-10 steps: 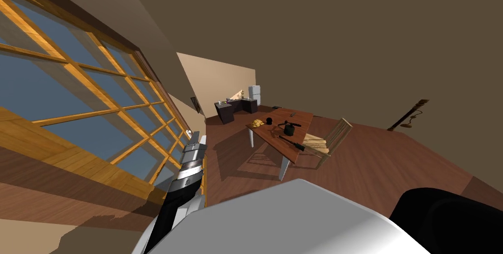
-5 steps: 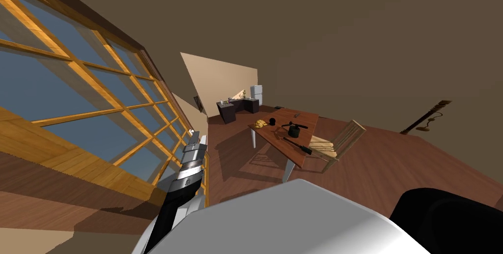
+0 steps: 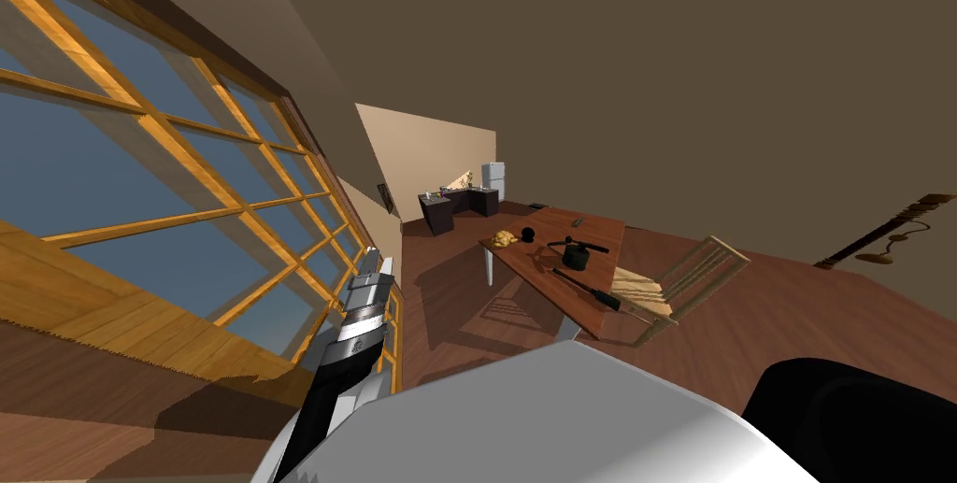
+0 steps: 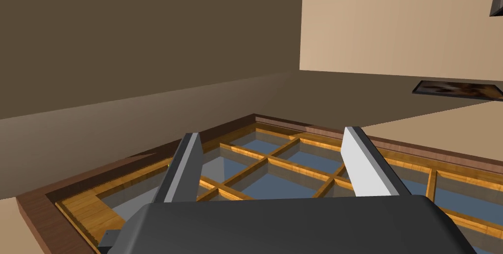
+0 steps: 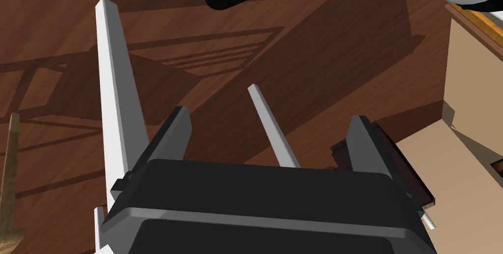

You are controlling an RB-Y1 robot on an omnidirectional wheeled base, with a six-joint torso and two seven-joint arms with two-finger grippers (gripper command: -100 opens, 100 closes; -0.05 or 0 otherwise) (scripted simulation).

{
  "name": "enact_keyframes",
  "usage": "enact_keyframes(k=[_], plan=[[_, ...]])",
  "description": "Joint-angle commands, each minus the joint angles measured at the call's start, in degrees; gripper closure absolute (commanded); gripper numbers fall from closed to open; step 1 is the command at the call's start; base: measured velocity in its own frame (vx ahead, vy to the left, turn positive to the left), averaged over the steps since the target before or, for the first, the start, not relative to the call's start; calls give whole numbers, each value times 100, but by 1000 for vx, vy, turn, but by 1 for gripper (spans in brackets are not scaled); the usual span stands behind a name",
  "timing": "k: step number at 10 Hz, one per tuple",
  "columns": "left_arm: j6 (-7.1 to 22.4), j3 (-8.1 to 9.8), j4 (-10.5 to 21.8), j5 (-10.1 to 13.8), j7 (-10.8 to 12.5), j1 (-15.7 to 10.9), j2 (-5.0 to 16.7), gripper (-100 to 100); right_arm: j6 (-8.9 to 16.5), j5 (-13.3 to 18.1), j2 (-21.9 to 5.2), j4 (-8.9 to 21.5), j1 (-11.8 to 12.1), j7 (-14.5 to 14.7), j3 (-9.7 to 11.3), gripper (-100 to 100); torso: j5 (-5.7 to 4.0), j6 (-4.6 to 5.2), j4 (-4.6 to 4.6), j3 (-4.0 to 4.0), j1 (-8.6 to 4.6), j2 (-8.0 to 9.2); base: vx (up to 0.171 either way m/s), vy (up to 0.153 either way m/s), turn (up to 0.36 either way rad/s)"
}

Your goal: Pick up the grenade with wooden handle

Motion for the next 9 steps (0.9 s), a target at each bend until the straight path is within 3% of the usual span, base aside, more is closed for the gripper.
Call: enact_keyframes(k=[1,2,3,5,6,7,8,9], plan=[[0,0,0,0,0,0,0,0,221,-7,-123,-195,60,-30,36,-100,0,0,0,0,0,0,53,11,-7],[0,0,0,0,0,-1,0,0,233,-44,-372,132,122,78,165,-100,-3,1,4,11,-11,20,75,20,140],[0,0,0,0,0,-1,0,0,233,-44,-372,132,122,78,165,-100,-4,-1,5,12,-13,20,92,30,66],[0,0,0,0,0,0,0,0,255,-133,-752,620,233,292,408,-100,-1,-2,0,-2,0,-6,218,59,160],[0,0,0,0,0,1,0,0,255,-133,-863,759,233,292,408,-100,-1,-4,-7,-22,-3,-42,208,32,76],[0,0,0,0,0,1,0,0,255,-133,-863,759,233,292,408,-100,-1,0,-8,-20,-6,-32,62,6,-16],[0,1,0,0,0,0,0,0,262,-185,-1100,987,281,397,523,-100,-4,3,1,4,-11,9,76,9,119],[0,0,0,0,0,-1,0,0,262,-185,-1100,1053,281,397,523,-100,-4,-2,4,9,-14,15,89,12,85]])
